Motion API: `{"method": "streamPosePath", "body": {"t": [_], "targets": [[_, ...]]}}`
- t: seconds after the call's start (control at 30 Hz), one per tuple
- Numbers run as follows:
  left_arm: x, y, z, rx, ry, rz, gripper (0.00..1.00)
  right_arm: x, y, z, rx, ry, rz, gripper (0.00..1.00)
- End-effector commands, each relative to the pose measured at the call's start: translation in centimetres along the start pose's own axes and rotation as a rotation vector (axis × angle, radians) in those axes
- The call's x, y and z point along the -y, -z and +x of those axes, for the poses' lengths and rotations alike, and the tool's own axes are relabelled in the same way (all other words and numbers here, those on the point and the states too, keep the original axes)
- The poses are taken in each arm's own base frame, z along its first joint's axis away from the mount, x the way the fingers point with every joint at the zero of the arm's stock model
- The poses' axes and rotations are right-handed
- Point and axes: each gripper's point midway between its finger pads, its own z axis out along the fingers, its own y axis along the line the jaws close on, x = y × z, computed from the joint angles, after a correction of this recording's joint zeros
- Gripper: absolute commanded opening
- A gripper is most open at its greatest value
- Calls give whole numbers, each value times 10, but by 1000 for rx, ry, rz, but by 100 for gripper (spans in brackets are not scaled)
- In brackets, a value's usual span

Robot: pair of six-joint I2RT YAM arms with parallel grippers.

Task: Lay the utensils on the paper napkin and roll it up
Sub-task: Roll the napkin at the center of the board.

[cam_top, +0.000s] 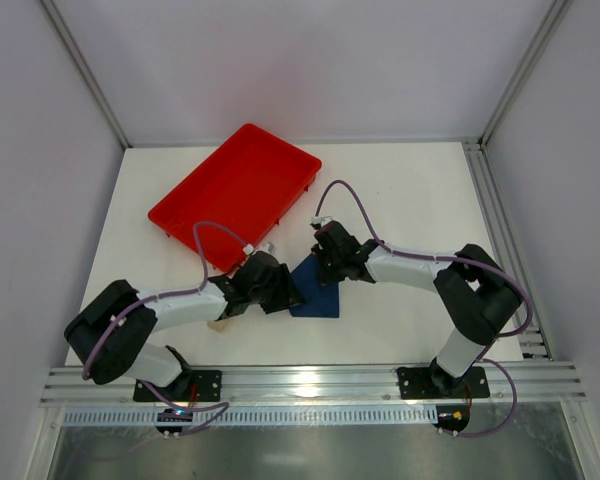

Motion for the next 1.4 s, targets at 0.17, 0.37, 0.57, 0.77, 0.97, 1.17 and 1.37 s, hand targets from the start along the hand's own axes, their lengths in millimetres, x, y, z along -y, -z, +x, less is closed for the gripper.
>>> {"method": "streamPosePath", "body": {"t": [0.17,0.37,0.57,0.77,0.97,1.17,1.37], "targets": [[10,6,-14,146,20,3,49,9,1,19,-51,7,27,4],[10,20,-20,289,49,-27,51,11,2,21,-52,14,32,4],[21,11,-21,286,19,5,52,12,2,23,-56,14,34,4],[13,2,-17,272,16,-22,52,12,3,23,-56,17,32,4],[3,6,-26,306,-26,-107,52,12,3,23,-53,17,31,4],[19,14,-36,361,-61,-22,53,12,2,25,-55,15,30,4],[31,12,-31,337,-86,42,50,12,2,24,-52,15,30,4]]}}
